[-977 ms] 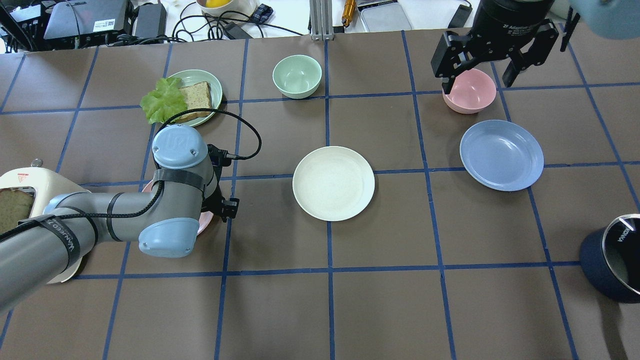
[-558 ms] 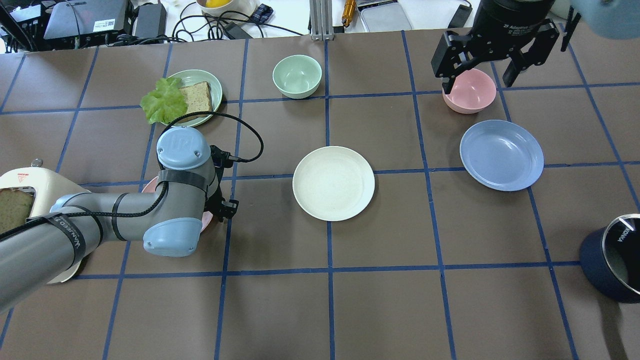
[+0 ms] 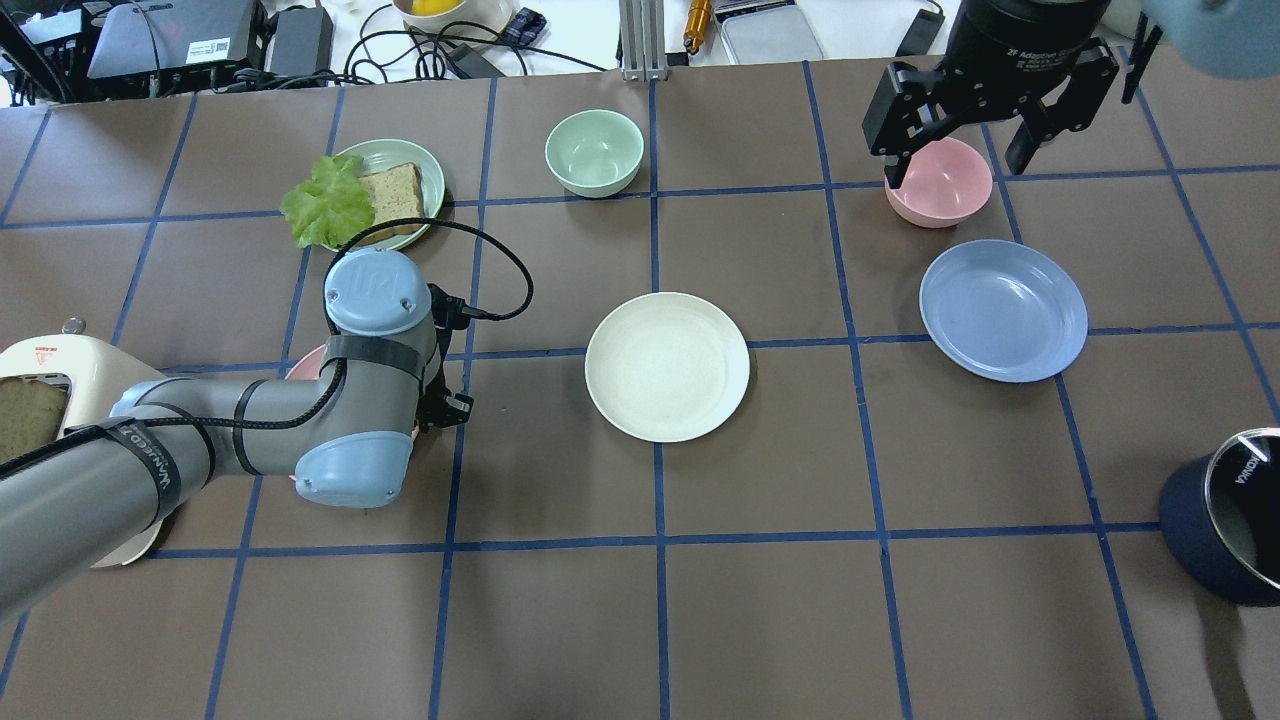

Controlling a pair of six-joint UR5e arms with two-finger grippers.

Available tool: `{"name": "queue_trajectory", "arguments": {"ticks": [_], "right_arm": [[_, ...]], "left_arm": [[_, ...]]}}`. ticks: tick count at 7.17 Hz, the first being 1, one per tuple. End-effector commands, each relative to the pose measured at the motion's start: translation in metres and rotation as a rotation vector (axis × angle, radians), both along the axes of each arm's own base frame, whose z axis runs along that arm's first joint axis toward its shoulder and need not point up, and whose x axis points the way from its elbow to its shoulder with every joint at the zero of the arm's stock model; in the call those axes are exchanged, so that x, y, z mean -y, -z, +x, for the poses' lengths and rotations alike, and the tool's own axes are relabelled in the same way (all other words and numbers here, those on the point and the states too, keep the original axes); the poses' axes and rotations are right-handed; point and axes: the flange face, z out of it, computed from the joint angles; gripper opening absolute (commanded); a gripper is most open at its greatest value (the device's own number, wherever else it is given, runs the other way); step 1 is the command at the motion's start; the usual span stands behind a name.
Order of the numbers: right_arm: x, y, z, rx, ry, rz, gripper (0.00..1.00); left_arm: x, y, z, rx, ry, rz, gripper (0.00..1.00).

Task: Stack three plates with pink and blue
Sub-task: 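Carry the pink plate over the white plate while the right gripper reaches out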

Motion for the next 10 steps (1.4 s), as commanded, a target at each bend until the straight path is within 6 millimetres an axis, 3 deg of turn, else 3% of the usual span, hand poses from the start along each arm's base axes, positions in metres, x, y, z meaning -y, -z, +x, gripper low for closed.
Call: {"name": "queue_trajectory", "arguments": {"ticks": [1,2,4,5,6,7,8,10], "right_arm": [[0.001,-0.001,-0.001,-0.01,-0.007,-0.002,1.0],[0.002,-0.007,-0.002,-0.013,-0.007,-0.014,1.0],[0.006,-0.005,-0.015,0.004,0.035,-0.012,1.0],[0.014,-0.004,-0.048,-0.004,0.069,-0.018,1.0],[0.022,0.001,-0.104,-0.001,0.045,-0.016,1.0],[0.029,0.016,-0.157,0.007,0.025,0.007,1.0],[0.043,0.056,-0.198,0.01,0.022,0.032,1.0],[0.059,0.122,-0.218,0.032,0.002,0.097,1.0]], "left_arm": [[0.015,-0.03,-0.05,0.036,0.111,-0.072,0.0],[0.014,-0.044,-0.096,0.054,0.202,-0.106,0.0],[-0.007,-0.054,-0.168,0.041,0.342,-0.134,0.0],[-0.019,-0.061,-0.204,0.026,0.409,-0.157,0.0],[-0.03,-0.071,-0.237,0.018,0.471,-0.182,0.0],[-0.038,-0.074,-0.265,0.009,0.52,-0.197,0.0],[-0.047,-0.07,-0.29,0.004,0.566,-0.199,0.0],[-0.061,-0.052,-0.327,0.011,0.649,-0.181,0.0]]}}
